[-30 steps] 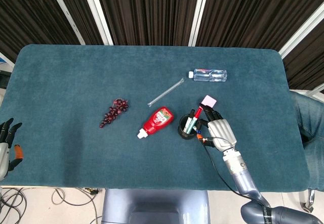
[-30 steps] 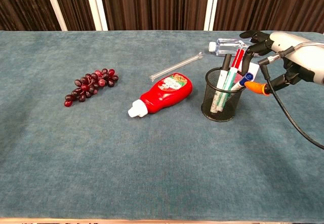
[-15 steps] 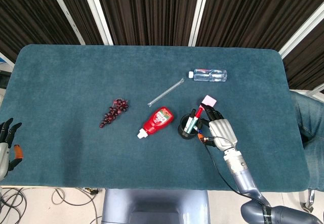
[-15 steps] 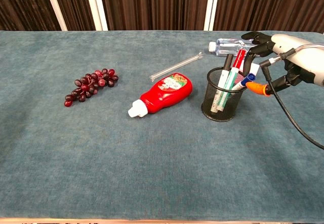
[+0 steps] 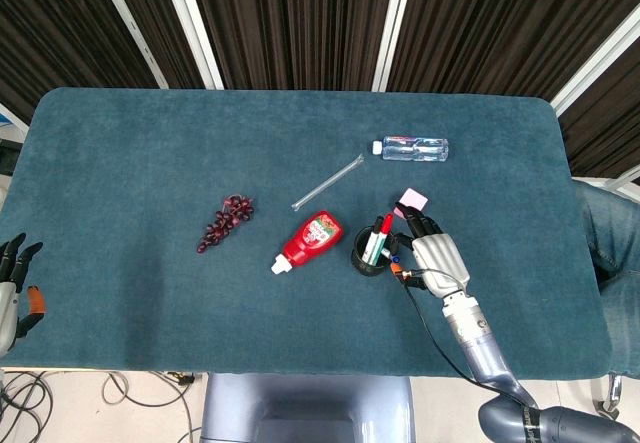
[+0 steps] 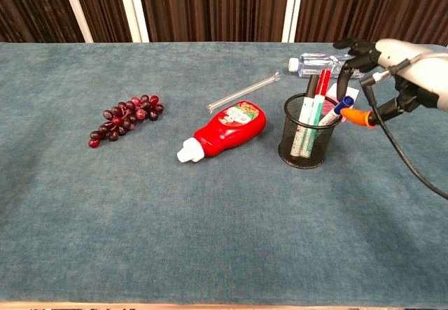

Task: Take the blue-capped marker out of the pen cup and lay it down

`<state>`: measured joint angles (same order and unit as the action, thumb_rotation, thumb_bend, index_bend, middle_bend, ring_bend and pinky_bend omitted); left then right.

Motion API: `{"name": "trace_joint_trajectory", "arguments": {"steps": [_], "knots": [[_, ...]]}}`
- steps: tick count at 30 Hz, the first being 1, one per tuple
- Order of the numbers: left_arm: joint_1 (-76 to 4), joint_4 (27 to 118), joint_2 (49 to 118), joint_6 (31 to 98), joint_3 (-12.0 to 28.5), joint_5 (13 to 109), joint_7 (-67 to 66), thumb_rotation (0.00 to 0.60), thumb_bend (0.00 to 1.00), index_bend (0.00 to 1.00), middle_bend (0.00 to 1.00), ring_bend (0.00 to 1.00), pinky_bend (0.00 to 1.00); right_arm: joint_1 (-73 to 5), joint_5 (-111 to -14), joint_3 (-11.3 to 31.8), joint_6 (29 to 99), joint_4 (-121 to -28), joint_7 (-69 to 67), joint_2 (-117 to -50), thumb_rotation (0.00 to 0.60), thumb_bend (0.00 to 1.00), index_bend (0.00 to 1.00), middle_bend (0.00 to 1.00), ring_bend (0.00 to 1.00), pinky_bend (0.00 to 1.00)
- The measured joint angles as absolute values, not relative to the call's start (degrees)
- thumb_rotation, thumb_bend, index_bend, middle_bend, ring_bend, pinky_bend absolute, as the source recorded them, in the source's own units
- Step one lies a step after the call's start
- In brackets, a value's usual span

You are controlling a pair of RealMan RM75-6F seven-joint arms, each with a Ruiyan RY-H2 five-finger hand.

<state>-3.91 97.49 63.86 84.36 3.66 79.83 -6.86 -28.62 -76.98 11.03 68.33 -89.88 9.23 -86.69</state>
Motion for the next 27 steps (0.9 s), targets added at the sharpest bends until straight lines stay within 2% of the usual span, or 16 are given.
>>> {"name": "trace_joint_trajectory", "arguments": {"steps": [10, 20, 27], "knots": [[-3.9, 97.8, 63.7, 84.4, 3.6, 79.9, -6.7, 0.6, 0.71, 0.11, 0.0, 0.0, 0.08, -29.9, -76.6, 13.0, 67.2, -98.3, 12.0, -80.1, 0.6, 0.46, 0.61, 0.0, 0.08, 0.17], [-3.8, 97.9, 63.7, 84.4, 3.5, 80.0, -6.7, 0.6, 0.71, 0.11, 0.0, 0.0, 0.08, -32.5, -71.6, 18.4, 64.6, -106.6, 15.6, -70.2, 0.6, 0.46, 0.61, 0.0, 0.08, 0.17], [-3.8, 97.9, 63.8, 84.5, 3.5, 80.0, -6.8, 0.6, 0.71, 0.11, 0.0, 0.0, 0.08, -33.7, -67.0, 20.6, 63.3, -108.3, 15.5, -66.0, 0.6, 0.46, 0.61, 0.0, 0.08, 0.17]]}}
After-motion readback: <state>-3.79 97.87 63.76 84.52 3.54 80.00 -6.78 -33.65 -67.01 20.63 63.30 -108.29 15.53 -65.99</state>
